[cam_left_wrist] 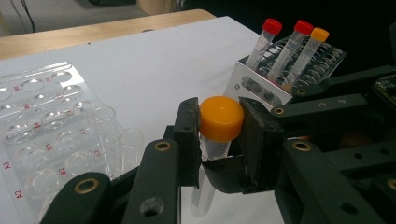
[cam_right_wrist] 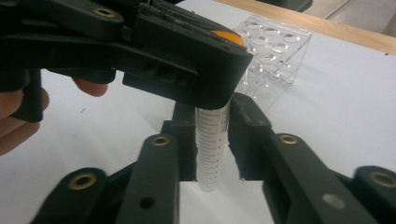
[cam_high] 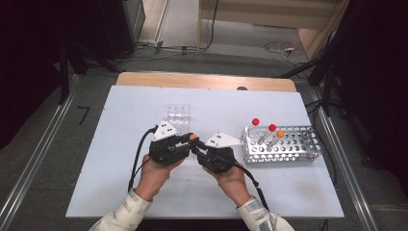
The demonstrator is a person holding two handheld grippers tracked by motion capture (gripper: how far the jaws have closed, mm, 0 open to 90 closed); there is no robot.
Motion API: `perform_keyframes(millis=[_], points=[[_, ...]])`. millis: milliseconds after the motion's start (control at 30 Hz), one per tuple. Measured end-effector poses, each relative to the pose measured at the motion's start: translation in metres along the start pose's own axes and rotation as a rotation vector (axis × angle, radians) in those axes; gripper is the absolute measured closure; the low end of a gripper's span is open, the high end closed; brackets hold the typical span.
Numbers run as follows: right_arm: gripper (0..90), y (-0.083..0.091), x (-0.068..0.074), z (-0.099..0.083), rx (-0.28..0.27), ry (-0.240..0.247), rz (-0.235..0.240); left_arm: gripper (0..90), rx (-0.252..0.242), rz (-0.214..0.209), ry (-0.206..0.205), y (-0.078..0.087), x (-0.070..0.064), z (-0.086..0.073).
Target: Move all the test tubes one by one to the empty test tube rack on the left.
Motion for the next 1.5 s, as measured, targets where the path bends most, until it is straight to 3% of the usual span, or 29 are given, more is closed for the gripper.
perform_keyframes(millis=[133,267,700,1100,1500], points=[[53.2,0.004,-0.002,0.000,0.010,0.013,0.023,70.1,-0.005,0.002,0.002,0.003,0.001,0.001],[48.1,0.013,-0.007,-0.001,0.009,0.022,0.027,70.1,-0.017,0.010,0.005,0.007,0.001,0.005],[44.0,0.040,-0.035,-0.020,0.032,0.018,-0.011,70.1,-0.057,0.054,0.017,0.027,0.010,0.020],[40.4,0.044,-0.041,-0.031,0.052,0.020,-0.019,70.1,-0.080,0.126,0.017,0.037,0.025,0.036],[40.0,0.044,-0.043,-0.033,0.059,0.018,-0.022,70.1,-0.091,0.206,0.022,0.029,0.042,0.043]])
Point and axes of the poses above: each handheld gripper's, and its own axes: y roughly backward along the jaws, z roughly out of its top, x roughly to its left, the point moved 2 cm from there along -y, roughly forward along the jaws, and after that the axes turned 8 degrees about -z, right-handed, at the moved point
